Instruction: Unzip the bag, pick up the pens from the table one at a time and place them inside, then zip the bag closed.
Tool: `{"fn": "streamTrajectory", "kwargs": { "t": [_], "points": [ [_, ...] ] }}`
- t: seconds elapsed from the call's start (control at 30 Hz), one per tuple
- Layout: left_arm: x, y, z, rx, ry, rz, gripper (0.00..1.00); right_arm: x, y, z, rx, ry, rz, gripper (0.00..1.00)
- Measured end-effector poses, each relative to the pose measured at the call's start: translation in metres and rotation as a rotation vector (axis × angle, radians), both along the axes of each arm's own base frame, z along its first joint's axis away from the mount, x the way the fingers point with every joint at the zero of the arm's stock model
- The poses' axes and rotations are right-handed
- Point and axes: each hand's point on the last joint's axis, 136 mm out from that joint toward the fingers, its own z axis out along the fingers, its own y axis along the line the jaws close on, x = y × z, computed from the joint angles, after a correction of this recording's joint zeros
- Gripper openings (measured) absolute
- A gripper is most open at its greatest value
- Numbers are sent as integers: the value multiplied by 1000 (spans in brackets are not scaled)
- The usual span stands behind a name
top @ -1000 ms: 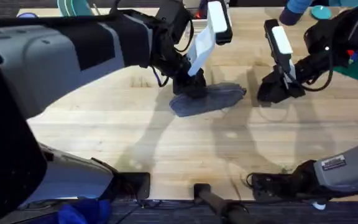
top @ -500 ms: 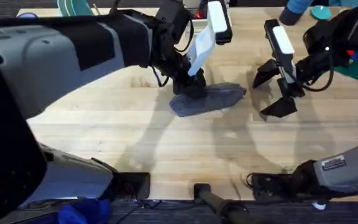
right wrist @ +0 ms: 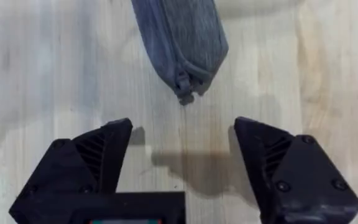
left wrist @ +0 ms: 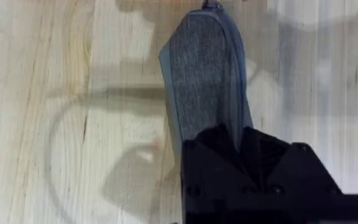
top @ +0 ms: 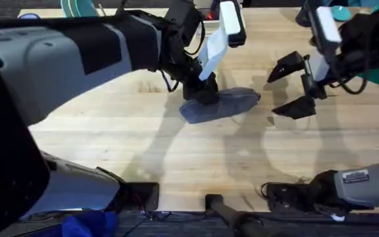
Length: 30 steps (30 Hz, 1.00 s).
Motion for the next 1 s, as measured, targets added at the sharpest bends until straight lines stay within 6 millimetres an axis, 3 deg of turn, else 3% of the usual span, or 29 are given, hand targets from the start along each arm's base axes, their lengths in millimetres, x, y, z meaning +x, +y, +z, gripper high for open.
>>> {"fn": "streamTrajectory", "kwargs": {
  "t": [0.07,0.23,1.0],
  "points": [
    [0,0,0,0,0,0,44,-3,9,18,57,-35,5,997],
    [0,0,0,0,0,0,44,-7,19,29,135,-40,17,998],
    [0,0,0,0,-1,0,60,-7,24,34,174,-53,21,997]
  ]
}}
